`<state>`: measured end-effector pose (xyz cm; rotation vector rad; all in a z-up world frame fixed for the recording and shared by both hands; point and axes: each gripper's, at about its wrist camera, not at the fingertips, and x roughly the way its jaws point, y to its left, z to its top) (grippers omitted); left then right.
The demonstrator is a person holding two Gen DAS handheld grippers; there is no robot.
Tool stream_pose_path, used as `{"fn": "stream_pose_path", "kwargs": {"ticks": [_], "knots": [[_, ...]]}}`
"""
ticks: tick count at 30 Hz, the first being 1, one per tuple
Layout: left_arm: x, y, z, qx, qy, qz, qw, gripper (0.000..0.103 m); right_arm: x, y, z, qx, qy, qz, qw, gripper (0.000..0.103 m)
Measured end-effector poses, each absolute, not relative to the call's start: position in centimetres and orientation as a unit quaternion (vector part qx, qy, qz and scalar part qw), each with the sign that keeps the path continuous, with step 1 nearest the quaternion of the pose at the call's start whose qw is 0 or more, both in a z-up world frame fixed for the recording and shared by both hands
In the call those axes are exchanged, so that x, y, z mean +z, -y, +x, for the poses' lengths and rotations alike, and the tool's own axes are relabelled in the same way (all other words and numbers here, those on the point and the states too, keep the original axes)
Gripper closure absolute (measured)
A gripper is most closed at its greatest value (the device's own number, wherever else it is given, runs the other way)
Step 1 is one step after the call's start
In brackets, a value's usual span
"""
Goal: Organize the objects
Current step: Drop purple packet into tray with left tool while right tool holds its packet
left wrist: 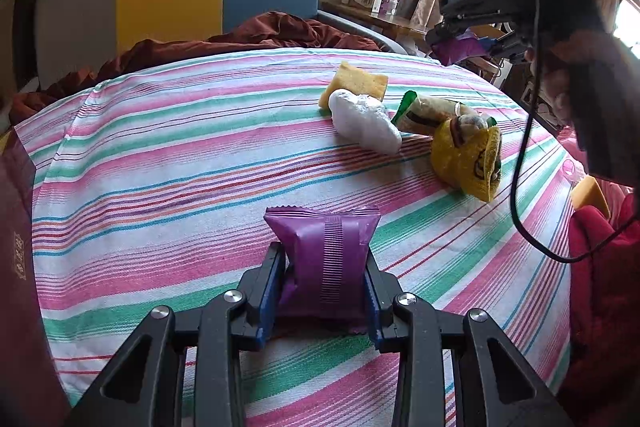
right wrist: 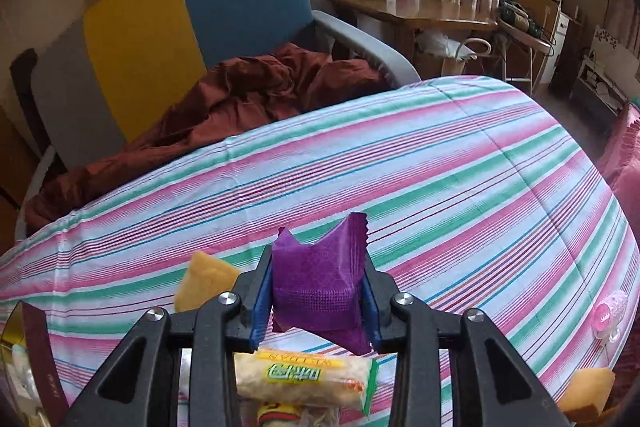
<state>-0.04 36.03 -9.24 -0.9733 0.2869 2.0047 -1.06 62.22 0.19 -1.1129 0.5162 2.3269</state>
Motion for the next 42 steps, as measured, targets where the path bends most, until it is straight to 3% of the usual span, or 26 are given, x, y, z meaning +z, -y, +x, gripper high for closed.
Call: {"fn": "stream_pose_path", "kwargs": {"ticks": [5,13,22,42], "knots": [[-9.0,-35.8,0.2,0.809,-0.12,-0.389,0.423,0.067,0.0,-57.0,0.0,0.868,-0.201,-0.419,0.174,0.067],[-8.5,-33.8,2.0,0.818,-0.145,-0.379,0.407,0.068,-4.5,-50.1,-1.3,0.85,-0.147,-0.503,0.057,0.067],[-6.6,-30.5,4.0,0.825,-0.134,-0.376,0.401,0.068,-7.9,-48.0,-1.9,0.814,-0.087,-0.571,0.056,0.067],[-0.9,-24.9,4.2,0.866,-0.104,-0.338,0.354,0.068,-8.0,-48.0,-1.8,0.814,-0.089,-0.571,0.058,0.067]]}}
